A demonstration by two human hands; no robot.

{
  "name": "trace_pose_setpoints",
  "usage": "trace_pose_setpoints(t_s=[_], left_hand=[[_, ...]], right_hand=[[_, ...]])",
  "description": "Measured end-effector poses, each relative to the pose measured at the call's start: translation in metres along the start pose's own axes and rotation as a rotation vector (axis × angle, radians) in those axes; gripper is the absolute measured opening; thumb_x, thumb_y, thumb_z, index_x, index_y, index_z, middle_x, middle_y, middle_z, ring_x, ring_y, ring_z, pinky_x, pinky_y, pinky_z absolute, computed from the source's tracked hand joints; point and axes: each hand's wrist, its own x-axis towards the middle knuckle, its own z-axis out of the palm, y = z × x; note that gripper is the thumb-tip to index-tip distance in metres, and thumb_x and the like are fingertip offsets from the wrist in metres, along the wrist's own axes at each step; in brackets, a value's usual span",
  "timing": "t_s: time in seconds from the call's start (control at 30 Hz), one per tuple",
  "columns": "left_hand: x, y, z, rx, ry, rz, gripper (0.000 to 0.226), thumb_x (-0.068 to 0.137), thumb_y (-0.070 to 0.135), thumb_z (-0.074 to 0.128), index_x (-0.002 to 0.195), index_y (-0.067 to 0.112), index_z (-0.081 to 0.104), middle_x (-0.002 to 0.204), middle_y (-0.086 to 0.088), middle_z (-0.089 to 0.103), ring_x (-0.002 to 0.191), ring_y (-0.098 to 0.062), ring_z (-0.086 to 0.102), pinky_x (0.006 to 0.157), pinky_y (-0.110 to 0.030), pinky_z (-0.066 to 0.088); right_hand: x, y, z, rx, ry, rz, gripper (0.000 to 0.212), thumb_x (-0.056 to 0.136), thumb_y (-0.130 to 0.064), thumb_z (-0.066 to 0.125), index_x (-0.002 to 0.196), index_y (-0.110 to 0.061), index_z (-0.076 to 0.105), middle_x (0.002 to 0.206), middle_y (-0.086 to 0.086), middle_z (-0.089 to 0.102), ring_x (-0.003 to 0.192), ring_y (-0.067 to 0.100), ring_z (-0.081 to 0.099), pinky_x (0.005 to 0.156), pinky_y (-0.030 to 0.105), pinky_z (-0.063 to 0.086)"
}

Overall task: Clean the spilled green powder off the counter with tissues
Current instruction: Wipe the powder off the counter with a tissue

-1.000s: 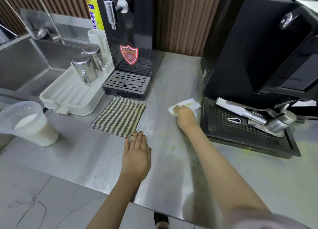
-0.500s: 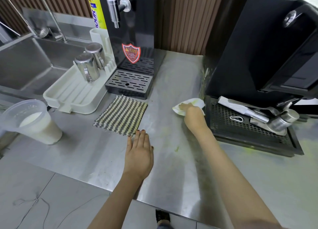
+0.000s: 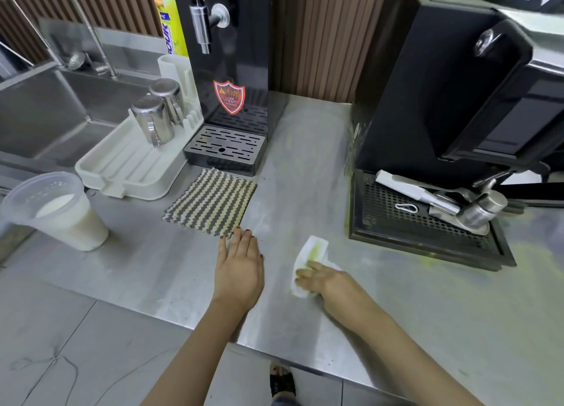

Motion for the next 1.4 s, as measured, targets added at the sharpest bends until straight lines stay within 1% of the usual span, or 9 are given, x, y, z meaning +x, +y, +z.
trace_pose_setpoints(t_s=[0.33,0.5,0.6,0.77,0.87,0.97,1.1,1.3,1.4], left_hand=[[-0.039,0.003,-0.009,-0.036,-0.006,0.074,0.047,0.087,0.026,0.029,0.112,0.005,0.063,0.121,-0.008,0.062,0.120,-0.028,0.052,0.107,-0.046,0.016],[-0.055,0.006,-0.010,-0.059,-0.089,0.091,0.050,0.089,0.031,0.025,0.115,0.010,0.062,0.125,-0.005,0.060,0.119,-0.028,0.053,0.106,-0.044,0.010],[-0.060,0.007,-0.013,-0.100,-0.106,0.097,0.069,0.086,0.039,0.002,0.136,0.012,0.042,0.147,-0.003,0.036,0.138,-0.024,0.027,0.111,-0.039,-0.010],[-0.059,0.007,-0.014,-0.119,-0.095,0.108,0.081,0.078,0.041,-0.014,0.143,0.014,0.028,0.153,0.000,0.022,0.142,-0.019,0.011,0.114,-0.041,-0.004],[-0.059,0.006,-0.014,-0.181,-0.075,0.079,0.083,0.078,0.042,-0.011,0.141,0.010,0.032,0.151,-0.003,0.027,0.141,-0.019,0.016,0.115,-0.042,0.001],[-0.060,0.006,-0.016,-0.207,-0.048,0.049,0.080,0.080,0.040,-0.004,0.136,0.005,0.040,0.146,-0.009,0.035,0.139,-0.023,0.023,0.114,-0.043,0.004],[-0.060,0.005,-0.017,-0.206,-0.061,0.021,0.072,0.084,0.035,0.001,0.136,0.005,0.039,0.147,-0.008,0.035,0.139,-0.022,0.023,0.115,-0.043,0.004],[-0.058,0.006,-0.017,-0.232,-0.073,-0.005,0.064,0.087,0.032,0.007,0.140,0.007,0.034,0.151,-0.005,0.027,0.141,-0.019,0.015,0.115,-0.037,-0.001],[-0.059,0.005,-0.015,-0.234,-0.049,0.008,0.076,0.082,0.038,-0.002,0.137,0.005,0.038,0.148,-0.007,0.033,0.140,-0.021,0.021,0.115,-0.038,0.002]], right_hand=[[0.076,0.039,-0.008,-0.043,0.138,0.444,0.041,0.095,-0.009,0.039,0.135,-0.015,0.045,0.141,0.017,0.039,0.128,0.032,0.037,0.104,0.033,0.027],[0.020,0.011,0.013,0.055,0.086,0.249,0.036,0.094,-0.008,0.034,0.119,-0.006,0.060,0.130,0.014,0.054,0.125,0.024,0.046,0.111,0.027,0.027],[-0.030,0.004,0.024,0.064,0.070,0.162,0.059,0.081,-0.019,0.016,0.113,-0.007,0.064,0.129,0.007,0.057,0.126,0.016,0.044,0.106,0.017,0.018],[-0.057,-0.005,0.007,-0.098,0.148,0.575,0.015,0.085,-0.013,0.057,0.095,-0.010,0.067,0.111,0.014,0.063,0.095,0.025,0.059,0.077,0.025,0.037],[-0.035,-0.019,-0.001,0.040,0.270,0.601,0.038,0.084,0.006,0.045,0.117,-0.007,0.060,0.119,0.016,0.056,0.110,0.031,0.050,0.080,0.027,0.035],[-0.007,-0.047,0.017,0.093,0.224,0.525,0.032,0.090,-0.007,0.050,0.121,-0.007,0.056,0.128,0.015,0.054,0.116,0.025,0.050,0.092,0.023,0.040],[0.000,-0.057,0.045,0.086,0.117,0.407,0.044,0.097,-0.005,0.029,0.140,-0.015,0.033,0.152,0.004,0.025,0.141,0.020,0.018,0.114,0.027,0.008],[-0.054,0.003,0.034,0.015,0.332,0.691,0.035,0.095,-0.006,0.036,0.126,-0.013,0.052,0.137,0.009,0.048,0.125,0.022,0.044,0.107,0.030,0.028],[-0.051,0.000,0.026,0.005,0.375,0.748,0.020,0.096,-0.012,0.038,0.103,-0.013,0.057,0.118,0.014,0.057,0.096,0.024,0.052,0.084,0.030,0.038]])
